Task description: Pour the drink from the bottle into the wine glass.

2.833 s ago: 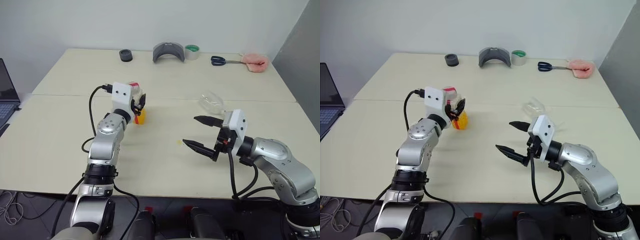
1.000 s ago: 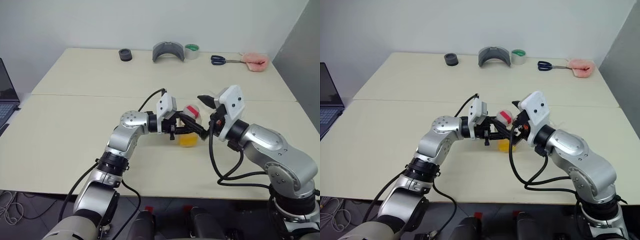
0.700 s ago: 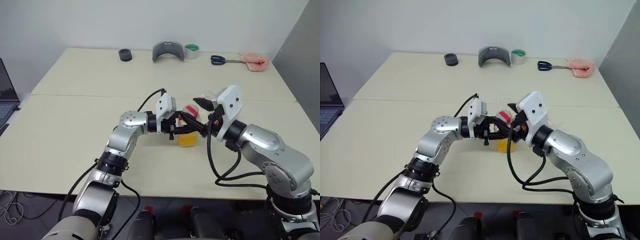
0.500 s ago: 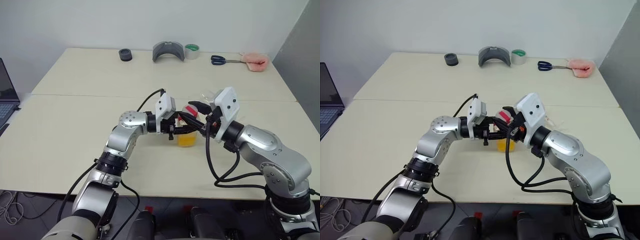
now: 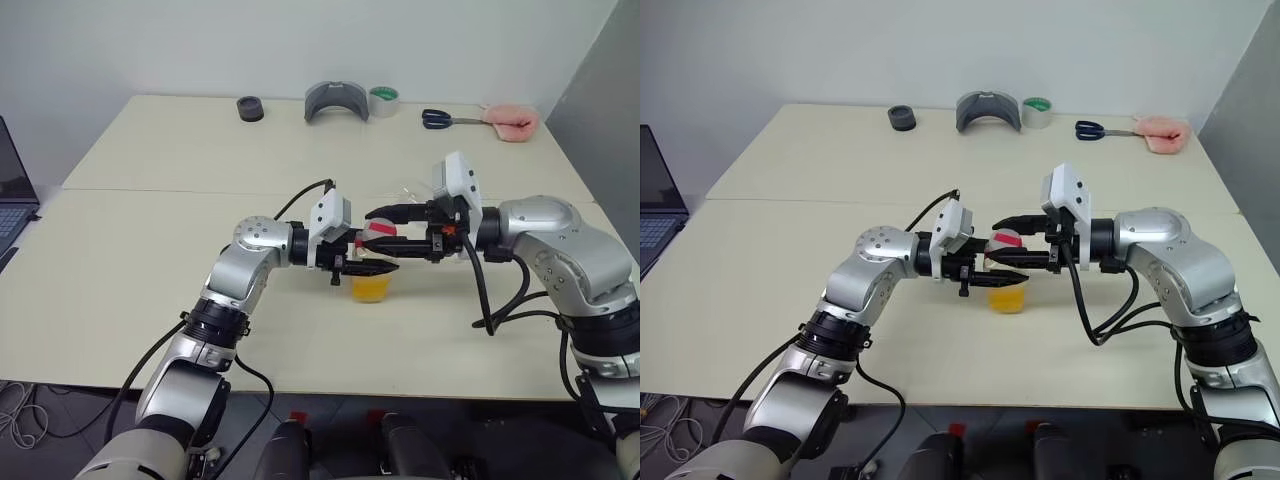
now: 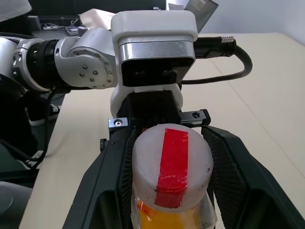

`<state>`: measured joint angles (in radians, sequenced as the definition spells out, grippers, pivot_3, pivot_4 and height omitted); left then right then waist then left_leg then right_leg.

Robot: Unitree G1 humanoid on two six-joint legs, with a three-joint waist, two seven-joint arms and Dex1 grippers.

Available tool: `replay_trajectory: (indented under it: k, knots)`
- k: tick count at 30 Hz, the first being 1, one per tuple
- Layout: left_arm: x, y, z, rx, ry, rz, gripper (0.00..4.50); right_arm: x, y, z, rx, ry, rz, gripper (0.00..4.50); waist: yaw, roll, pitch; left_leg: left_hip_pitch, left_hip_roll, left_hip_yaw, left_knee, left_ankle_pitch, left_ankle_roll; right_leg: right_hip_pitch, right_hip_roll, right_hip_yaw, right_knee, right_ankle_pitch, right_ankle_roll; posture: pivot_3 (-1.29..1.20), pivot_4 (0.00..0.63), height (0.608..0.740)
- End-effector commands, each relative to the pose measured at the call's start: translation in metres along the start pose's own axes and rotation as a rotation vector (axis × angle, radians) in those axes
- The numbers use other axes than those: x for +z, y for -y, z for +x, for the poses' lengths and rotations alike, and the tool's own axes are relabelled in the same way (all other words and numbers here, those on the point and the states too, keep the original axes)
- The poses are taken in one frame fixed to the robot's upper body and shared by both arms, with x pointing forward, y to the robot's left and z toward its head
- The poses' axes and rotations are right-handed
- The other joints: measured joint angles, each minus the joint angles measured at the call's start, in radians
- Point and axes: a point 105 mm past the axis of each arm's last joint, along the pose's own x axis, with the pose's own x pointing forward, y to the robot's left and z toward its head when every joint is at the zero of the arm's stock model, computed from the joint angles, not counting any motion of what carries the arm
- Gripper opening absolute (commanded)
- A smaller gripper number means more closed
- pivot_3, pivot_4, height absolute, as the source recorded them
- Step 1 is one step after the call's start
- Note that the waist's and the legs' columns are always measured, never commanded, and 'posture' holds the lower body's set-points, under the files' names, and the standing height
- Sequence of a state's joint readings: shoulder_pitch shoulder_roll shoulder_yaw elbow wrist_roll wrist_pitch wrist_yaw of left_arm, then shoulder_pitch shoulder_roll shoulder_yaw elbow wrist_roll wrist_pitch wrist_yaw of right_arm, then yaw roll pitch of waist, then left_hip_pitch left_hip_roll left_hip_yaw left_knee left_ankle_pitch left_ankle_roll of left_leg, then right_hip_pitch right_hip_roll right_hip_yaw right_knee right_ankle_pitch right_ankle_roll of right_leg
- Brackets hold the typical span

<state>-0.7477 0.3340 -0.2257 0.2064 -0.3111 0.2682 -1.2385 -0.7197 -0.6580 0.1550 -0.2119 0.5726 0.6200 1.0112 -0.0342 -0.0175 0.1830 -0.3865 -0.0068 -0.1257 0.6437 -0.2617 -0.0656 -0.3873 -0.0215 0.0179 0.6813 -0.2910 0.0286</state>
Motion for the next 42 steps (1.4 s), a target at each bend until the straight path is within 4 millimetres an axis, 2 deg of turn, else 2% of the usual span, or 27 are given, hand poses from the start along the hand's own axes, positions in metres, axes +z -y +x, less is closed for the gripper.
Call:
replay_trajectory:
  k: [1, 3, 6, 10, 13, 18, 24, 29, 38, 41, 42]
  knots:
    - [0.02, -0.004, -0.008, 0.026, 0.067, 0.043, 1.85, 0.009, 0.023, -0.019, -0.197, 0.042, -0.03, 2.86, 0.0, 0.0, 0.0, 0.0, 0.0, 0.0, 0.0, 0.0, 0.0, 0.0, 0.0, 0.0, 0.0, 0.0, 0.0, 0.0, 0.15, 0.74]
    - [0.016, -0.003, -0.009, 0.035, 0.053, 0.047, 1.85, 0.013, 0.022, -0.027, -0.258, 0.064, -0.047, 3.55, 0.002, 0.0, 0.0, -0.001, 0.0, -0.001, 0.001, 0.0, 0.0, -0.001, -0.001, 0.0, 0.0, 0.0, 0.0, 0.0, 0.15, 0.74]
    - [0.014, -0.006, -0.009, 0.053, 0.054, 0.039, 1.85, 0.016, 0.007, -0.031, -0.276, 0.07, -0.042, 4.5, 0.004, 0.0, 0.0, -0.004, -0.001, -0.002, 0.002, 0.0, -0.001, -0.002, -0.001, -0.001, 0.0, 0.0, 0.0, 0.0, 0.15, 0.74]
    - [0.014, -0.013, -0.008, 0.092, 0.06, 0.033, 1.85, 0.019, -0.014, -0.031, -0.353, 0.118, 0.006, 4.5, 0.005, 0.0, 0.0, -0.006, -0.001, -0.003, 0.002, 0.0, -0.001, -0.003, -0.001, -0.002, 0.0, 0.0, 0.0, 0.0, 0.15, 0.74]
    - [0.014, -0.018, -0.008, 0.115, 0.064, 0.029, 1.85, 0.018, -0.017, -0.025, -0.516, 0.135, -0.013, 4.5, 0.002, 0.0, 0.0, -0.006, -0.001, -0.004, 0.002, 0.0, -0.001, -0.002, -0.001, -0.002, 0.0, 0.0, 0.0, 0.0, 0.15, 0.74]
    - [0.015, -0.023, -0.005, 0.128, 0.073, 0.029, 1.85, 0.018, -0.019, -0.008, -0.672, 0.178, 0.021, 4.5, -0.001, 0.001, 0.0, -0.005, 0.0, -0.003, 0.002, 0.001, -0.001, -0.003, 0.0, -0.002, 0.001, 0.0, 0.0, 0.0, 0.15, 0.74]
    - [0.016, -0.026, 0.0, 0.12, 0.073, 0.04, 1.85, 0.011, -0.02, 0.007, -0.722, 0.175, 0.061, 4.5, 0.002, 0.001, 0.0, -0.006, -0.001, -0.003, 0.002, 0.002, -0.003, -0.003, -0.001, -0.002, 0.0, 0.0, 0.0, 0.0, 0.15, 0.74]
    - [0.016, -0.027, 0.002, 0.113, 0.074, 0.048, 1.85, 0.009, -0.01, 0.005, -0.788, 0.163, 0.044, 4.5, 0.001, 0.001, 0.0, -0.006, -0.001, -0.003, 0.002, 0.001, -0.002, -0.003, 0.0, -0.002, 0.0, 0.0, 0.0, 0.0, 0.15, 0.74]
    - [0.014, -0.026, 0.002, 0.112, 0.069, 0.053, 1.85, 0.008, -0.008, 0.008, -0.773, 0.166, 0.042, 4.5, 0.001, 0.001, 0.0, -0.005, -0.001, -0.003, 0.002, 0.0, -0.001, -0.003, 0.0, -0.002, 0.001, 0.0, 0.0, 0.0, 0.15, 0.74]
    - [0.014, -0.026, 0.002, 0.113, 0.068, 0.055, 1.85, 0.008, -0.007, 0.009, -0.772, 0.17, 0.039, 3.93, 0.001, 0.001, 0.0, -0.005, -0.001, -0.003, 0.002, 0.0, -0.001, -0.003, 0.0, -0.002, 0.001, 0.0, 0.0, 0.0, 0.15, 0.74]
    - [0.014, -0.026, 0.002, 0.113, 0.068, 0.055, 1.85, 0.008, -0.007, 0.008, -0.772, 0.171, 0.038, 3.61, 0.001, 0.001, 0.0, -0.005, -0.001, -0.003, 0.002, 0.0, -0.001, -0.003, 0.0, -0.002, 0.001, 0.0, 0.0, 0.0, 0.15, 0.74]
